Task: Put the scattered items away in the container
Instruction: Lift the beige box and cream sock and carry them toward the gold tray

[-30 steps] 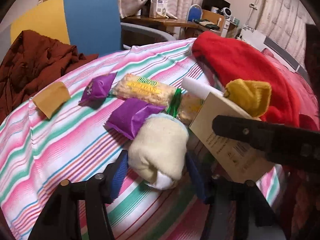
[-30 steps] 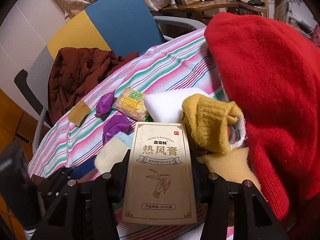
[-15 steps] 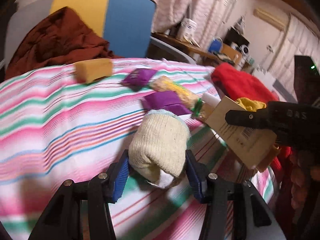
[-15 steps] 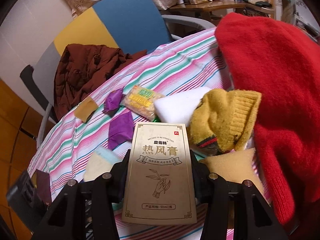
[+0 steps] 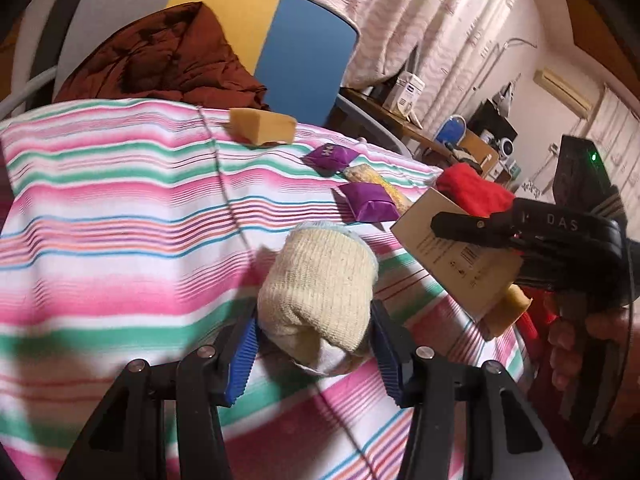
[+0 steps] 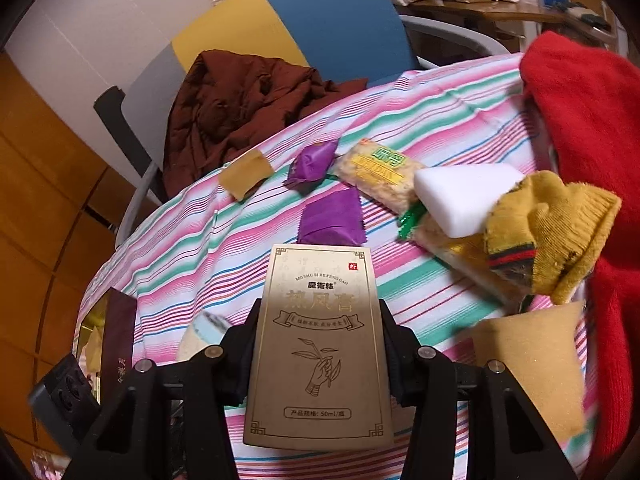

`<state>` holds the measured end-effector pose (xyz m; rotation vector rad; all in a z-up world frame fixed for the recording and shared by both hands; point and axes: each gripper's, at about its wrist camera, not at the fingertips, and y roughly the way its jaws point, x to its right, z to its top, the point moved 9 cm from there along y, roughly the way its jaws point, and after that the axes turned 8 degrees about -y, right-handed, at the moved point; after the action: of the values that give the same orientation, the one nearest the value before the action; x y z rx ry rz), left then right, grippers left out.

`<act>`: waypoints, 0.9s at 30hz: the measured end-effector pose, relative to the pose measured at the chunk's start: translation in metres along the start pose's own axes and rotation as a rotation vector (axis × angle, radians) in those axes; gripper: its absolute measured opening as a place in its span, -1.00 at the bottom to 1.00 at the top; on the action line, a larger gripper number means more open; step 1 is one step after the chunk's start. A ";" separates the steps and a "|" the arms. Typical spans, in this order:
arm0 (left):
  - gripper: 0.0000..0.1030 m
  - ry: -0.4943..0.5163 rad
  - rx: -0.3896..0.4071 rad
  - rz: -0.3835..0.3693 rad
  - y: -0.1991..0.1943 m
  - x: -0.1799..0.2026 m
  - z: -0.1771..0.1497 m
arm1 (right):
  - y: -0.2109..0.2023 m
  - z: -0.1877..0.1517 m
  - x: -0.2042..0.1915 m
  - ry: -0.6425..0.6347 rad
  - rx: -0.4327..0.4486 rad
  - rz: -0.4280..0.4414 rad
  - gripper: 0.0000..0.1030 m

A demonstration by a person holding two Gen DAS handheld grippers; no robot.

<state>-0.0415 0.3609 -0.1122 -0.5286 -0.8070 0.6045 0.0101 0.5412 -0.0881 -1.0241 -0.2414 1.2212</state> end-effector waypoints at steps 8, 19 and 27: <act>0.02 -0.136 0.024 0.012 -0.040 -0.029 -0.007 | 0.004 0.000 -0.007 -0.039 -0.007 -0.007 0.00; 0.02 -0.083 0.089 -0.014 -0.096 -0.025 0.001 | 0.004 -0.001 -0.024 -0.128 -0.003 -0.005 0.00; 0.02 -0.109 0.175 0.043 -0.148 -0.057 0.013 | 0.007 -0.011 -0.055 -0.195 -0.034 0.012 -0.01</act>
<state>-0.0397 0.2203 -0.0385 -0.3558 -0.8381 0.7411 -0.0086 0.4888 -0.0802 -0.9367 -0.4096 1.3332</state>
